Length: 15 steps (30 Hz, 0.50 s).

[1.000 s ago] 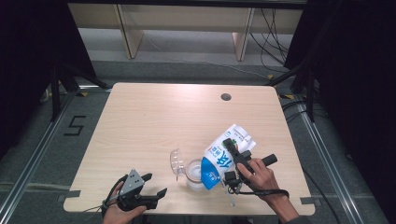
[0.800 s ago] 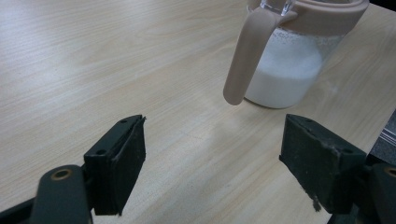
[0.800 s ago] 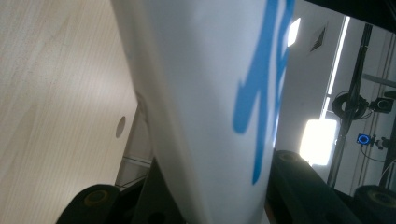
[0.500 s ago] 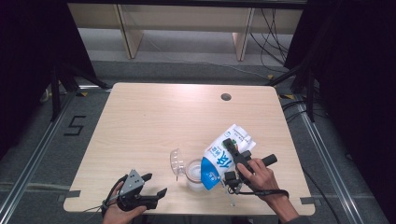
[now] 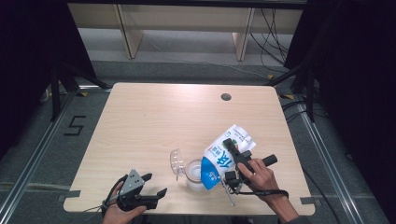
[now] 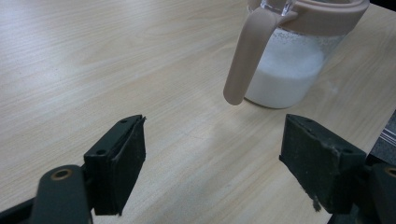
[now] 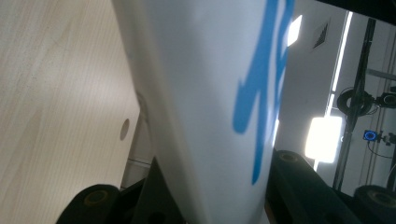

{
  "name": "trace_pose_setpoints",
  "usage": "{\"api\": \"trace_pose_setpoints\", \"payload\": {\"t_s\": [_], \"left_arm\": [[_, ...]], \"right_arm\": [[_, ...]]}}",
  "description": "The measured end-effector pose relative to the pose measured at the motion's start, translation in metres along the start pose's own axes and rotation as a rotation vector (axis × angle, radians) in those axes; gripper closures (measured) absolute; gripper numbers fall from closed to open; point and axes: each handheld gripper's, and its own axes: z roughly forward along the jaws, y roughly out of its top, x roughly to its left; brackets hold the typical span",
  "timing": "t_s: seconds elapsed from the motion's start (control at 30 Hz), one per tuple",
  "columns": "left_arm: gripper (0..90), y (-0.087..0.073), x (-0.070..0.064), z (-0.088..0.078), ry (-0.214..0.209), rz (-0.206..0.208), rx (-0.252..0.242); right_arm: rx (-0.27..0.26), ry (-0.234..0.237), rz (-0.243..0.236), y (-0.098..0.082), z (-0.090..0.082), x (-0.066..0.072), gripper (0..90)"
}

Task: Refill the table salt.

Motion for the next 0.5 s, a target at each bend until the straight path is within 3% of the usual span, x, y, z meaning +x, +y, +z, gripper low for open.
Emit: {"api": "trace_pose_setpoints", "payload": {"t_s": [0.17,0.23,0.27,0.3,0.33,0.37,0.43,0.5], "left_arm": [[21.7,0.0001,0.0009,-0.0007,0.002,0.01,0.007],[21.7,0.0,0.0,-0.0001,0.0,0.0,0.0],[21.7,0.0,0.0,-0.0001,0.0,-0.001,-0.001],[21.7,0.0,0.0001,-0.0001,0.0,-0.002,-0.001],[21.7,0.0,0.0001,-0.0001,0.0,-0.002,-0.001],[21.7,0.0,0.0001,-0.0002,0.001,-0.003,-0.001],[21.7,0.0001,0.0008,-0.0008,0.003,0.005,0.004],[21.7,-0.0001,0.0002,-0.0003,0.0,-0.002,-0.001]], "right_arm": [[-0.013,0.007,-0.014,0.0005,0.0013,-0.0009,74.9],[-0.001,0.019,0.016,0.0002,0.0007,0.0016,74.9],[-0.012,0.01,-0.007,0.0004,0.0013,-0.0007,74.9],[0.0,0.022,0.032,0.0001,0.0008,0.0016,74.8],[-0.004,0.027,0.032,0.0,0.0012,0.001,74.8],[0.025,0.052,0.07,0.0001,-0.0005,0.0028,74.9],[0.011,0.055,0.018,-0.0005,0.0006,-0.001,74.8],[0.005,0.062,0.033,-0.0015,0.0012,0.001,74.8]]}}
